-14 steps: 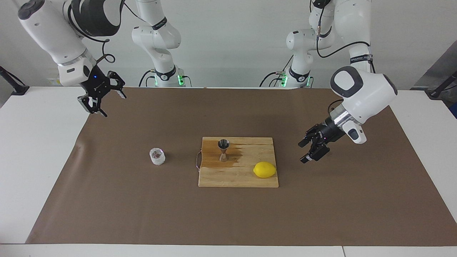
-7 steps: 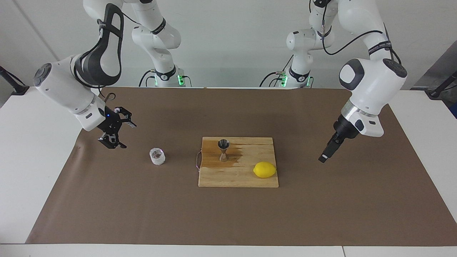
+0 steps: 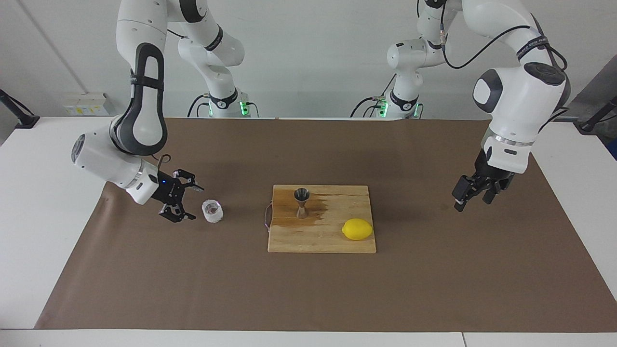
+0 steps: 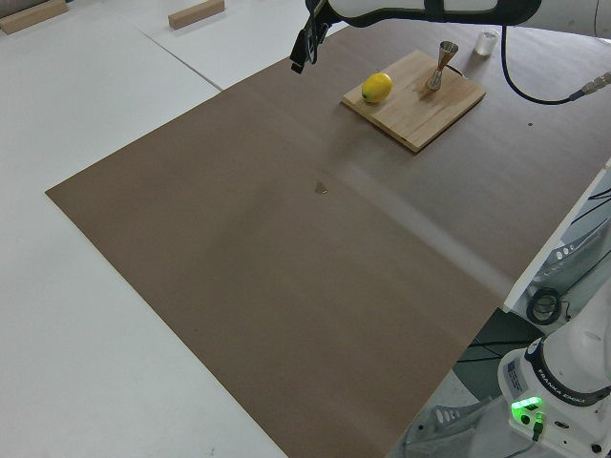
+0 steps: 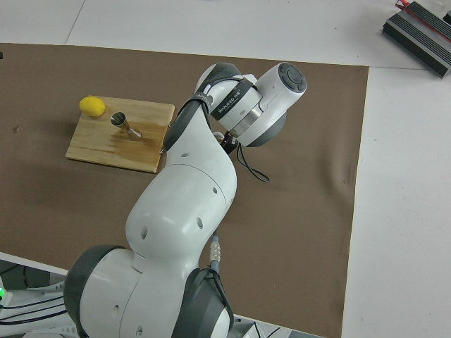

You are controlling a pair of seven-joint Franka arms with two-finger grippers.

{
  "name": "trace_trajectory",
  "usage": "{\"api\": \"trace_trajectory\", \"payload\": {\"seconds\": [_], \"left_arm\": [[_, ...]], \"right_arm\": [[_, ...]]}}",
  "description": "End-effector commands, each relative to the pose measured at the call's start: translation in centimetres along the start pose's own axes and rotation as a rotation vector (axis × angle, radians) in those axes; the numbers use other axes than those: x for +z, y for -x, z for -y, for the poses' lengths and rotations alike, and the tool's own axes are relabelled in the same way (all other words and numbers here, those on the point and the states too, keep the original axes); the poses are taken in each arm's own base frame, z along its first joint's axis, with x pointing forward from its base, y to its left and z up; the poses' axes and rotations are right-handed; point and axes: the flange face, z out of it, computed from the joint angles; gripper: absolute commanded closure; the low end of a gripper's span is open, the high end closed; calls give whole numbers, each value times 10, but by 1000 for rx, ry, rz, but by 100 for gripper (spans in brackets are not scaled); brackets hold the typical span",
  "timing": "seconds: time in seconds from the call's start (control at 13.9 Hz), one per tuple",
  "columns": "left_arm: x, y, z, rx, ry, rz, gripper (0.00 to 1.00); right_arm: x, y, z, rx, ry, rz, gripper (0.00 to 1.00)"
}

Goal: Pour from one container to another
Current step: 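Close the right gripper around the white cup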

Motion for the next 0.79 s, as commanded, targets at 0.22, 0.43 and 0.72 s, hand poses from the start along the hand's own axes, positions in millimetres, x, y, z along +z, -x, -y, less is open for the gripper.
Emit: {"api": "trace_trajectory", "payload": {"seconds": [0.22, 0.43, 0.72], "left_arm": [[-82, 30, 25, 148, -82, 83, 0], [-112, 53, 24, 155, -102, 152, 0], [-123, 72, 26, 144, -112, 220, 0]], "right_arm": [[41, 18, -3, -46, 26, -77, 0], [56, 22, 2, -54, 56, -98, 0], [66, 16, 5, -66, 51, -104, 0]]}}
